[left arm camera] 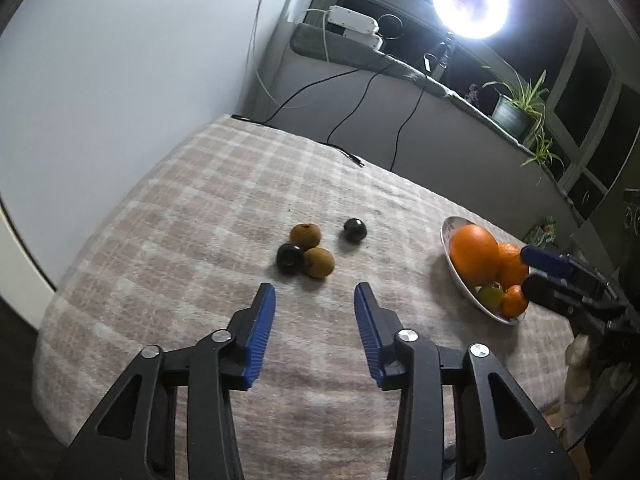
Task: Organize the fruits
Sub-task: 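Withdraw both tools from the plate toward the kiwis and dark fruits, then grasp a kiwi with the right tool while the left tool grasps a dark plum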
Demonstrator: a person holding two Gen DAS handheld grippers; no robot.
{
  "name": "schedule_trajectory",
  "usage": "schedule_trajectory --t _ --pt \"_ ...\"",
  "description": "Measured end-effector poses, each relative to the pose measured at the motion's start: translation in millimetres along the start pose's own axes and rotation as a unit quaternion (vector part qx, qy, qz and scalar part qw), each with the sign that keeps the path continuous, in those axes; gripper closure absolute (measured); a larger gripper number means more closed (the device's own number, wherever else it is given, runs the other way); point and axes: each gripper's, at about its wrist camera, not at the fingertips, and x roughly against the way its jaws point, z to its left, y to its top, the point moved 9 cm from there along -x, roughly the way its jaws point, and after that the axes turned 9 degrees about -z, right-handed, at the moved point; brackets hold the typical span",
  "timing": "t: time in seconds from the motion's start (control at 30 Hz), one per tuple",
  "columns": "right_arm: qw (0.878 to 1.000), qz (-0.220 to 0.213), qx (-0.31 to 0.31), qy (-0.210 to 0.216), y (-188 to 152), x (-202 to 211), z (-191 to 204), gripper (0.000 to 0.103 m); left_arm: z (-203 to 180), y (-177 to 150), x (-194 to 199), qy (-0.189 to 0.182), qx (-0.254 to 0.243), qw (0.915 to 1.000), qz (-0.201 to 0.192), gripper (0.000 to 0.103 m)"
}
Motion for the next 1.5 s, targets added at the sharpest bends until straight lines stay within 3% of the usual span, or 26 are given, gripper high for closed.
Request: schedule_trajectory --t 0.4,0.8,1.37,1.5 --pt "0.997 0.056 0.028 0.045 -12.0 -67.3 50.0 0.056 20.6 8.2 -34.2 -0.025 0.029 0.9988 0.029 0.077" --pt "0.994 0.086 0.045 0.040 -18.9 -125.7 60.5 0.063 17.7 9.5 -55.8 -0.038 0.016 0.9977 0.054 0.077" --pt "0.993 0.097 0.055 0.038 -21.4 -149.6 62.6 0.070 21.9 5.1 -76.5 -0.039 0.015 0.9957 0.083 0.077" --pt "0.993 0.100 0.058 0.038 -23.6 -153.1 62.9 0.074 19.8 4.2 -75.9 -0.046 0.012 0.9955 0.082 0.082"
